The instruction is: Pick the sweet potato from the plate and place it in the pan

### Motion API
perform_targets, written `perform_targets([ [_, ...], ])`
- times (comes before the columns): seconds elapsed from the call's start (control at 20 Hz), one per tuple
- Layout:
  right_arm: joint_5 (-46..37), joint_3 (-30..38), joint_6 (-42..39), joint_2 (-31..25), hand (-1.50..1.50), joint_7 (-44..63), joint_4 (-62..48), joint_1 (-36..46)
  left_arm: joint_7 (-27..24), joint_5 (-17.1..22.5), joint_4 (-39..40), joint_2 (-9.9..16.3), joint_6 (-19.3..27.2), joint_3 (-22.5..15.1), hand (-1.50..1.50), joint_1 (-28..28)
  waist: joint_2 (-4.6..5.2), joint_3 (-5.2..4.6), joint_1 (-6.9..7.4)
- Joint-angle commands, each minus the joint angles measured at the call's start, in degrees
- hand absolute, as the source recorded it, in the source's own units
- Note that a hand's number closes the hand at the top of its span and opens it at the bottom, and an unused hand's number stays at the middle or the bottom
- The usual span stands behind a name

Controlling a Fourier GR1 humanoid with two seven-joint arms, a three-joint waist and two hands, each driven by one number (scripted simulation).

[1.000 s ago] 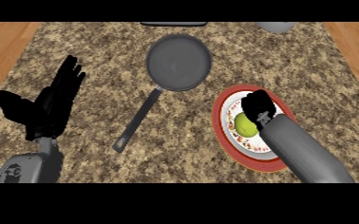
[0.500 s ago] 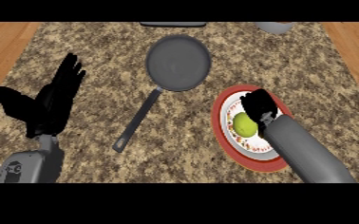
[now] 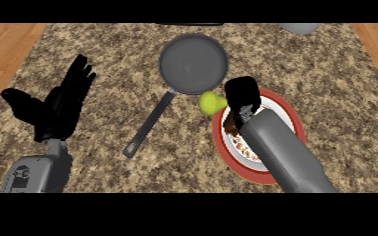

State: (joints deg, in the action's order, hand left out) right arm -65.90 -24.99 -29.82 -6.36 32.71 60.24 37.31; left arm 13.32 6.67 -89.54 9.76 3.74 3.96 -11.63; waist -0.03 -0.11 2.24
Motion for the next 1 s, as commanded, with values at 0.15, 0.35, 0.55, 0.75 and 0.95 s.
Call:
perform_targets([
  [0.15, -1.8, 6.8, 11.5, 6.2, 1.5, 23.2, 1.8, 12.5, 0.4, 0.0, 0.3, -0.7, -1.5, -2.3, 0.0, -1.8, 0.77, 0.0, 5.29],
  [0.35, -6.6, 4.9, 15.4, 6.3, 1.5, 34.1, -0.1, 21.5, 1.0, 0.2, -0.1, -1.3, -2.5, -3.8, 0.0, -3.8, 1.17, -0.23, 8.55],
  [0.55, -8.1, 6.4, 16.2, 6.3, 1.5, 40.1, -4.3, 29.3, 1.2, -0.4, 0.1, -2.0, -3.0, -5.5, 0.0, -4.0, 1.66, -0.34, 10.44],
  [0.75, -8.3, 7.6, 19.0, 6.3, 1.5, 43.7, -8.4, 34.3, 1.1, -1.2, 1.2, -2.6, -2.4, -6.2, 0.0, -5.8, 2.25, -0.33, 10.62],
  [0.95, -9.5, 9.7, 22.4, 6.3, 1.5, 46.6, -13.0, 37.4, 0.8, -1.4, 2.1, -2.6, -2.4, -6.1, 0.0, -6.5, 2.65, -0.33, 10.24],
])
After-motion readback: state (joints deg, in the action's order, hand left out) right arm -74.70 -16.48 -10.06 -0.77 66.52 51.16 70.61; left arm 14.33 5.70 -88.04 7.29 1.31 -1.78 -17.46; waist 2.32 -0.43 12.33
